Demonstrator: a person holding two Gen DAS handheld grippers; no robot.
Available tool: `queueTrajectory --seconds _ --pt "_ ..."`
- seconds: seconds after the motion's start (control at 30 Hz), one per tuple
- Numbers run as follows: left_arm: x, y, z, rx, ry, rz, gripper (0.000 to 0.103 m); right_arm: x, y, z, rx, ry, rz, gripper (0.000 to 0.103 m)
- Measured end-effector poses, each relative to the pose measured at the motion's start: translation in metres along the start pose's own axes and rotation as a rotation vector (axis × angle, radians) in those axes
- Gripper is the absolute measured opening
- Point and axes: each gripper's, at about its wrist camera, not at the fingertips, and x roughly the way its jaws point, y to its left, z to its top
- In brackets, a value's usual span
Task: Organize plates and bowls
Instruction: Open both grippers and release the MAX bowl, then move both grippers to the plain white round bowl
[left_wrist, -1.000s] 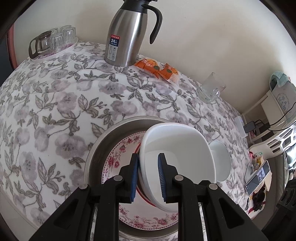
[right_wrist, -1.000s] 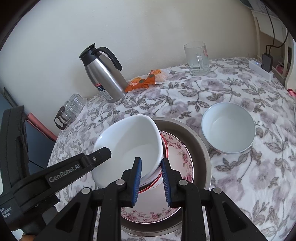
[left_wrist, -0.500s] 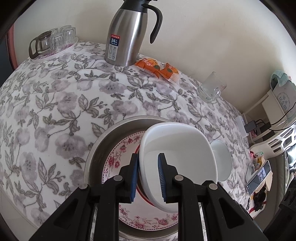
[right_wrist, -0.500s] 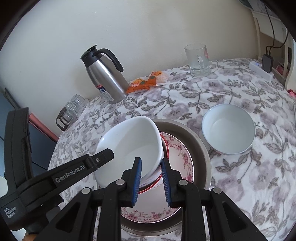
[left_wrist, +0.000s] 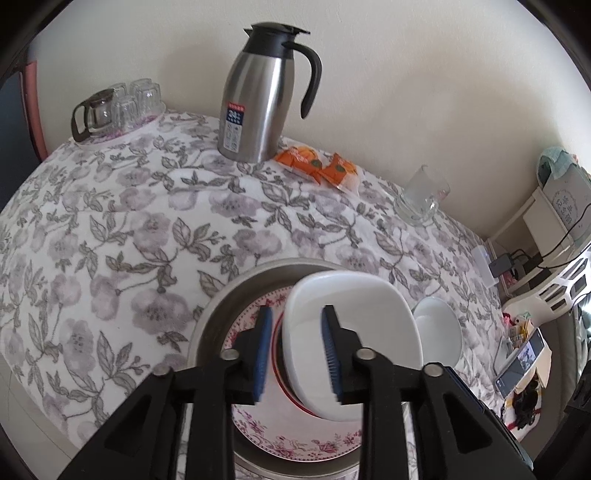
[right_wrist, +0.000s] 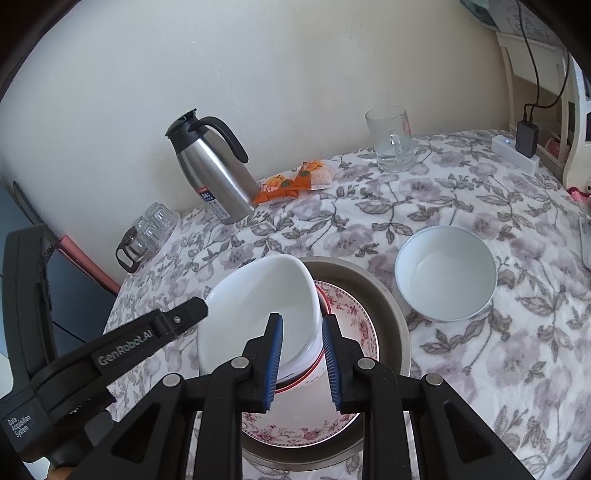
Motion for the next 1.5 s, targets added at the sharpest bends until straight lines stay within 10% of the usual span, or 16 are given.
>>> queueTrajectory --seconds 0.1,0.2,0.43,0.83,1.5 --pt "-0.003 0.002 0.001 -0.002 -0.017 0.036 0.06 -0.001 -0.005 0.001 0.023 -0.006 -0.024 0.026" --pt "-0.003 0.004 0.001 0.0 -0.023 0.07 0.066 -0.001 -0.013 0.003 0.056 -0.009 -0.045 0.05" --pt "0.0 0.008 0.001 -0.007 -0.037 0.154 0.085 0.002 -0.022 0.004 0.078 -0.01 -0.083 0.071" --pt "-0.005 0.021 0.001 -0.051 -0.089 0.263 0.093 0.005 -0.021 0.004 0.047 -0.005 -0.103 0.102" --pt "-0.025 0.018 0.0 -0.098 -0.173 0.305 0.1 -0.01 -0.042 0.01 0.063 -0.029 -0.124 0.103"
